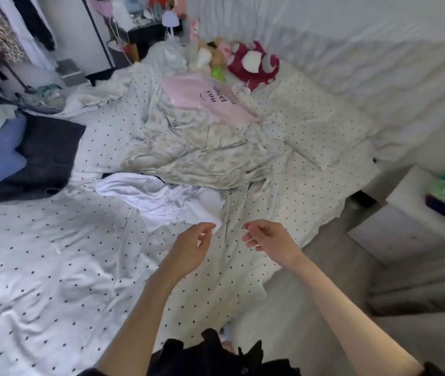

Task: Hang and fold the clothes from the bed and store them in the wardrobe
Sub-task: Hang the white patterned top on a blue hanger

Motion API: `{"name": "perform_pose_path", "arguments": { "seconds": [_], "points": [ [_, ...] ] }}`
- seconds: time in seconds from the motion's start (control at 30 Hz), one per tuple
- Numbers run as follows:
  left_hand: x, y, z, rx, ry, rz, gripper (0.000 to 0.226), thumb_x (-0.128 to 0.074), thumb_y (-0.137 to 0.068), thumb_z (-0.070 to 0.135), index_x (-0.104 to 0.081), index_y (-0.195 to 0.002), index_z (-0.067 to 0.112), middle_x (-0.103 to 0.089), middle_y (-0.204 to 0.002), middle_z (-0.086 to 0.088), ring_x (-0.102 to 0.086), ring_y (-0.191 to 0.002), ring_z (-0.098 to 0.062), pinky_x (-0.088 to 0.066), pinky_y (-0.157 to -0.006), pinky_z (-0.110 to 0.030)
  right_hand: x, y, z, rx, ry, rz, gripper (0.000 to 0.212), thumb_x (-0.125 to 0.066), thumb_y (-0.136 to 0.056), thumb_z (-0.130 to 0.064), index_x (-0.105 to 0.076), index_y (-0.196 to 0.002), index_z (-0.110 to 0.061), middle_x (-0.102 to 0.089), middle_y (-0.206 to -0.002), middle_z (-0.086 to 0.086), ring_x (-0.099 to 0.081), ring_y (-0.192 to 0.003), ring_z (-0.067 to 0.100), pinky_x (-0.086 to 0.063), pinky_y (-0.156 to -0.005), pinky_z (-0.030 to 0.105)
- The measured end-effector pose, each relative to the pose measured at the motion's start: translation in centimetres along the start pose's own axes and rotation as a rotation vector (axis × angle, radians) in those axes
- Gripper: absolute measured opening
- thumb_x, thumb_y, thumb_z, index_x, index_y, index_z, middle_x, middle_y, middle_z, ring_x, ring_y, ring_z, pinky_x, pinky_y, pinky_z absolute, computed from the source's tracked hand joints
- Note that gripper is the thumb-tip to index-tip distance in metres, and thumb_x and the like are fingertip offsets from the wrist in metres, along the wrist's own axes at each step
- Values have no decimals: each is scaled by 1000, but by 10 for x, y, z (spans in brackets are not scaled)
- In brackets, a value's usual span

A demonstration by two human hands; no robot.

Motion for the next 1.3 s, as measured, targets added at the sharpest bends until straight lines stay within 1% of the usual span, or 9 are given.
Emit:
{"name": "perform_pose_path", "arguments": {
  "seconds": [0.37,0.5,0.73,0.9,0.97,1.03,1.1,1.2,1.3],
  "points": [
    [-9,-195,-16,84,-195,32,30,-43,-97,13,-58,-123,20,-60,-122,5,-55,-113,-12,-42,-95,-25,69,-212,-1,-57,192,-95,24,-46,-98,-20,-63,-113,-12,-67,-88,-3,-64,-81,11,-50,-76,24],
    [-27,-262,-47,127,-443,10,42,-46,-96,11,-45,-136,21,-46,-140,3,-37,-132,-14,-29,-107,-26,75,-299,19,90,502,-105,28,-45,-97,-21,-61,-119,-12,-68,-104,0,-62,-95,12,-45,-80,19],
    [-52,-354,-117,374,-668,4,52,-47,-96,20,-31,-144,29,-19,-154,2,-7,-145,-17,-11,-118,-37,36,-446,46,346,854,-377,40,-48,-97,-26,-45,-135,-16,-52,-129,3,-45,-121,19,-37,-99,29],
    [-52,-373,-141,421,-678,152,32,-49,-94,12,-65,-118,28,-53,-134,6,-36,-135,-14,-9,-115,-37,-1,-476,53,644,1029,-578,46,-54,-94,-30,-43,-137,-17,-47,-136,2,-42,-126,20,-33,-103,34],
    [-53,-369,-138,421,-599,203,27,-51,-92,8,-69,-109,19,-66,-116,1,-56,-116,-20,-22,-110,-35,-7,-480,47,749,951,-545,41,-58,-91,-23,-53,-130,-11,-55,-128,8,-49,-120,27,-38,-100,39],
    [-50,-361,-131,477,-508,230,23,-50,-93,9,-69,-103,18,-70,-100,0,-63,-94,-23,-40,-90,-30,-15,-492,35,793,901,-459,36,-56,-92,-19,-55,-126,-8,-57,-125,11,-52,-115,30,-39,-99,40],
    [-47,-353,-125,520,-487,133,21,-47,-96,17,-65,-102,25,-69,-93,8,-61,-78,-12,-39,-74,-24,-28,-509,19,815,914,-424,39,-47,-95,-21,-49,-132,-10,-52,-131,9,-46,-122,28,-34,-103,39],
    [-47,-341,-122,526,-379,-93,16,-54,-92,20,-67,-98,28,-69,-92,15,-50,-68,10,-34,-68,-7,-53,-533,-3,878,1023,-446,49,-43,-97,-29,-34,-143,-13,-42,-142,6,-34,-134,24,-26,-110,39],
    [-47,-337,-120,578,-385,-253,16,-56,-91,24,-68,-101,27,-70,-98,11,-62,-83,-1,-49,-77,-19,-77,-542,-6,826,1163,-595,55,-43,-97,-35,-27,-145,-13,-46,-137,9,-39,-131,26,-34,-107,44]
  ]
}}
Point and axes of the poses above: each hand's wrist, its own y-axis away from the middle knuckle, its own x-axis out of the back of the hand, z = x × y, the point moved 3 cm from there along -y, towards the middle knuckle
